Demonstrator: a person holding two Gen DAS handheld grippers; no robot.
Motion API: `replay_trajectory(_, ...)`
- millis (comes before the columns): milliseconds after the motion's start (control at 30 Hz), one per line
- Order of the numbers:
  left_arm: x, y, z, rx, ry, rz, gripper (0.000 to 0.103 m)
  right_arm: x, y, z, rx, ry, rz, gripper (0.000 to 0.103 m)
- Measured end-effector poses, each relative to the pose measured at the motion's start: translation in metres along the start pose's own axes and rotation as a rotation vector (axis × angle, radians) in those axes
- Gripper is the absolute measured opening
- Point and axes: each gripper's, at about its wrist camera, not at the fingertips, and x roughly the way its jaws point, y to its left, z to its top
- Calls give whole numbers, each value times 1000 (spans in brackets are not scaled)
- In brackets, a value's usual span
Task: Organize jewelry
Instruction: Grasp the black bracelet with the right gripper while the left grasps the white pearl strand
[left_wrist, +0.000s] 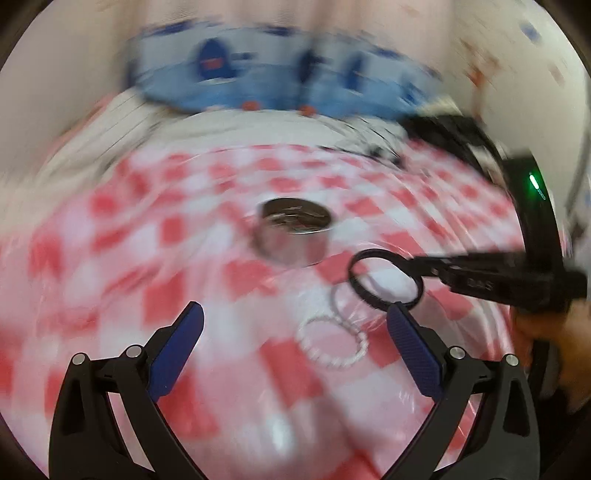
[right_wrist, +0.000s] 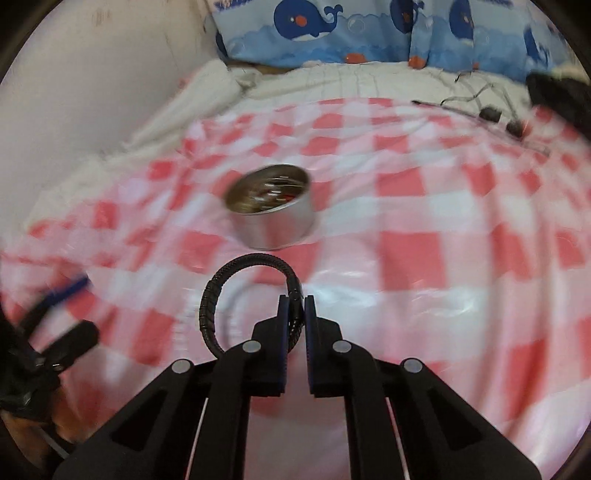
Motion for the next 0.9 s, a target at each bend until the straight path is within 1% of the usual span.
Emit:
replay_trajectory(67,26,-12,5,78,68,-13,95,11,-9,-1,-29,51,-30,9)
replay_trajectory(100,39,-15,4,110,104,-13,95,15,-13,-3,-25,62,-30,9)
replay_trajectory(167,55,-20,-2,147,150,-6,91,21,-26,-9,14,78,-12,11)
replay_trajectory(200,62,-21,-6,157,179,-14,79,24,-29,-9,24,82,0,20)
replay_trajectory(233,67,-21,-11,160,206,-18,61,27,-29,-9,26,83,10,26)
replay_trajectory(267,74,-22,-15,164,246,-8,54,30,-27,-9,25,91,19,34)
replay_trajectory(300,76,-22,-17,164,257,-8,41,36,-24,-9,11,106,20,34)
replay_trajectory(333,76,-22,-17,157,260,-14,32,41,-18,-10,-6,120,11,34)
replay_trajectory(367,75,-18,-16,131,267,-19,26,45,-13,-12,-34,130,-10,35)
replay_trajectory(433,73,-8,-14,71,272,-42,6,47,-8,-12,-56,133,-21,33)
replay_trajectory(467,70,-2,-12,34,268,-63,6,46,-9,-12,-42,131,-6,28)
replay_trajectory(500,65,2,-11,13,252,-77,6,46,-11,-12,-29,129,2,12)
replay_trajectory(533,60,2,-10,12,233,-76,6,43,-14,-12,-10,121,17,9)
replay_trajectory(633,48,-2,-7,54,176,-62,6,37,-17,-9,26,89,51,9)
replay_trajectory(700,50,-6,-4,80,176,-38,7,37,-17,-7,29,86,60,9)
replay_trajectory(767,56,-6,-6,97,208,-27,9,41,-16,-7,28,100,46,10)
replay_trajectory(800,63,-7,-8,101,235,-15,25,44,-15,-7,18,111,32,11)
replay_trajectory(833,68,-7,-11,108,254,-9,43,46,-15,-8,11,117,25,11)
replay_trajectory(900,74,-10,-16,131,273,4,44,49,-13,-10,-8,124,15,12)
